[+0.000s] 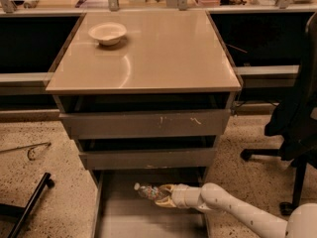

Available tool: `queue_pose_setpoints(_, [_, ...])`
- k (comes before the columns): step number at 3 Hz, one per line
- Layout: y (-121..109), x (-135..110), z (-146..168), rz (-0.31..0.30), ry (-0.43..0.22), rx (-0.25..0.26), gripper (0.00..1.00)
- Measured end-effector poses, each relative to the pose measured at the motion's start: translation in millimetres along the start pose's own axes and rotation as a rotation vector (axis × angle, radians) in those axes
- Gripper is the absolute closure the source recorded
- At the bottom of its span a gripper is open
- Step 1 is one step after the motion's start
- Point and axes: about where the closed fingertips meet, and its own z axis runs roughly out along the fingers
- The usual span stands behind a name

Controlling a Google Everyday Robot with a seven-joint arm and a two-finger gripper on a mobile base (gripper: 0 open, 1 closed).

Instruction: Place water bottle into bottom drawer

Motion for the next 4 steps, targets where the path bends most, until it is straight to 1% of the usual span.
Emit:
queue_pose_setpoints(1, [4, 25, 16, 0.018, 0.061, -0.005, 1.00])
queue_pose_setpoints(2, [10, 52, 28, 0.066, 0.107, -0.018, 1.00])
queue_pose_setpoints(3, [16, 71, 33, 0.109, 0.114, -0.046, 1.00])
queue_pose_setpoints(4, [23, 86, 33, 0.148, 0.085, -0.083, 1.00])
